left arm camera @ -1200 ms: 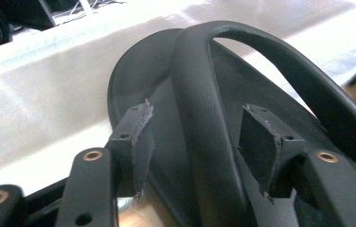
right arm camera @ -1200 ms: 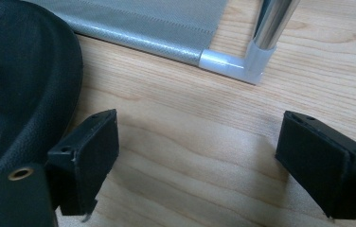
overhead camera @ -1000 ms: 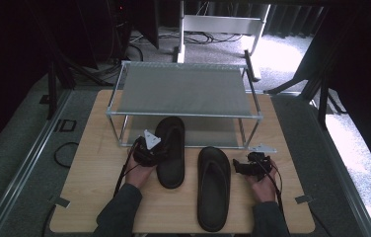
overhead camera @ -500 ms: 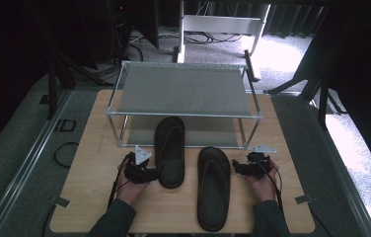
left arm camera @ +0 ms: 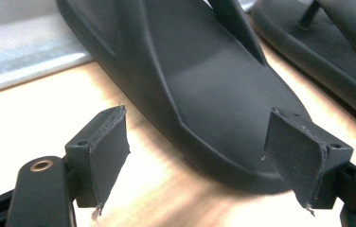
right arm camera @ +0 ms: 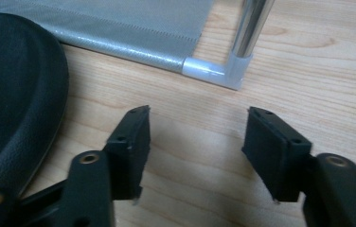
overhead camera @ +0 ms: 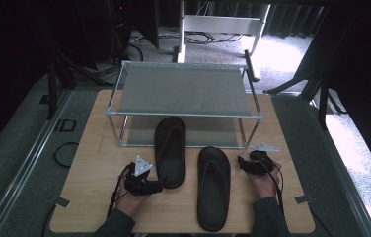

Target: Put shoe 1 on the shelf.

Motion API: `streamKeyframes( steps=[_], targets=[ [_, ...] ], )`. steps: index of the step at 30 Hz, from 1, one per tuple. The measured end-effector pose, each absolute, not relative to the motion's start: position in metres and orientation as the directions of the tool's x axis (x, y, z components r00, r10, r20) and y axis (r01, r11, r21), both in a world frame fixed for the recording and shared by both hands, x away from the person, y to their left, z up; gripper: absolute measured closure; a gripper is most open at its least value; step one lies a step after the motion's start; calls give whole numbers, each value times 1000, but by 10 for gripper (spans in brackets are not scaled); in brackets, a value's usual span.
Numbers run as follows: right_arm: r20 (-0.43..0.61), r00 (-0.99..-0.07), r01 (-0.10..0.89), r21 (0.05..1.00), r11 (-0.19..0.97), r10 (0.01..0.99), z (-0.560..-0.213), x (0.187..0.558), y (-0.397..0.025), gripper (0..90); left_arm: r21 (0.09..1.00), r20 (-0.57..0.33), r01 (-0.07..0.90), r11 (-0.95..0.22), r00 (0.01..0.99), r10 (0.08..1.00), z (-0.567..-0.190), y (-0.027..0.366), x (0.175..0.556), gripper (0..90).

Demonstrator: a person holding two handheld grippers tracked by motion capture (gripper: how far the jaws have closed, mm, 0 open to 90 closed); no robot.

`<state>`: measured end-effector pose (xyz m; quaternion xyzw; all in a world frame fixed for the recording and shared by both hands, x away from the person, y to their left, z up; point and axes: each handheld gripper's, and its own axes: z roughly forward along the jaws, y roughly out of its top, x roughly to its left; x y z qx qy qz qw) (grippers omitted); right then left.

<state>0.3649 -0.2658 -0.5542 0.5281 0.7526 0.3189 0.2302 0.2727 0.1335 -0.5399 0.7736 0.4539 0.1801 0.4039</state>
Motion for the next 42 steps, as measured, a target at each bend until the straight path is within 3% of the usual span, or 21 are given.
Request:
streamKeyframes(
  steps=[4,9,20,32,42],
  targets=[
    [-21,-323,636,736,233,946,-552,368,-267,468,772,-66,560,-300,540,839,-544,130,267,193],
    [-11,-318,622,753,217,948,-544,373,-271,596,764,-68,562,-317,558,827,-548,125,262,172],
    [-40,-282,606,767,210,959,-535,394,-272,710,732,19,542,-412,589,808,-557,106,262,116],
    [-42,-286,599,772,213,957,-534,399,-267,782,695,50,559,-452,590,806,-561,96,272,34],
    [-43,-291,598,772,217,956,-534,399,-268,795,691,58,554,-465,599,799,-560,99,283,46]
  ],
)
